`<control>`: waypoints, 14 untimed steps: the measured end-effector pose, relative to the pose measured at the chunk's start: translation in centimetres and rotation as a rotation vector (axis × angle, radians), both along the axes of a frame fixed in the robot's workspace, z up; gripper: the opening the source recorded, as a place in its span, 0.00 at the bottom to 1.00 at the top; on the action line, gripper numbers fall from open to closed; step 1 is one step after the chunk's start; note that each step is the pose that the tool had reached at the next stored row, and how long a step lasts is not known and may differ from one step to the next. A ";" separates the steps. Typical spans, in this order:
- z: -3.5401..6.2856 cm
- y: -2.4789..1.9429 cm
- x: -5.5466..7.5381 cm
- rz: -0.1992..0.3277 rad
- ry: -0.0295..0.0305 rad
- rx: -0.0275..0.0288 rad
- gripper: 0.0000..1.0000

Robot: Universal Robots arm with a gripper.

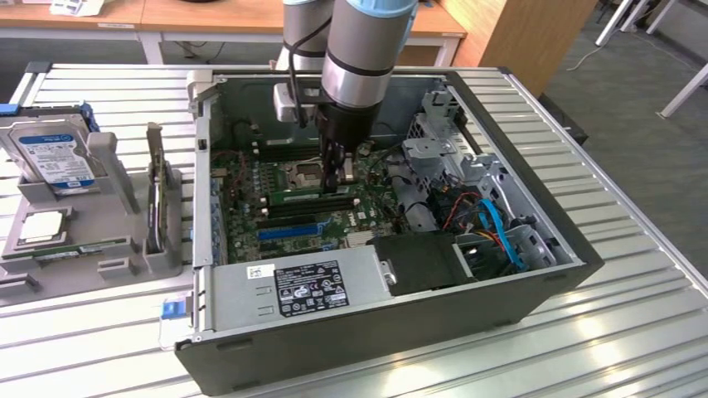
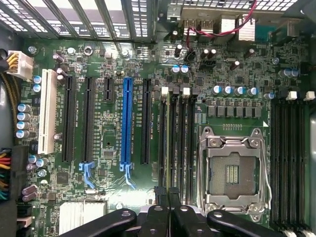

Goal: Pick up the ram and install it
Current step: 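Insert the ram into the slot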

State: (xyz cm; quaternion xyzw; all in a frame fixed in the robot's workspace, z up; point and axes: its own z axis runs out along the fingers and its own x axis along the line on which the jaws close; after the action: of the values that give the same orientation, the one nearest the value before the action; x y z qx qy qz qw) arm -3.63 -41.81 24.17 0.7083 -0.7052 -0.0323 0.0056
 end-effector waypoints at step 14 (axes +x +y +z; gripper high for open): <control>-0.29 -0.02 0.0 -0.030 0.0000 0.0000 0.11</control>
State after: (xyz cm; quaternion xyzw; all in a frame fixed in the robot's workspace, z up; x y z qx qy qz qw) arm -3.64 -41.83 23.87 0.6978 -0.7156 -0.0324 0.0051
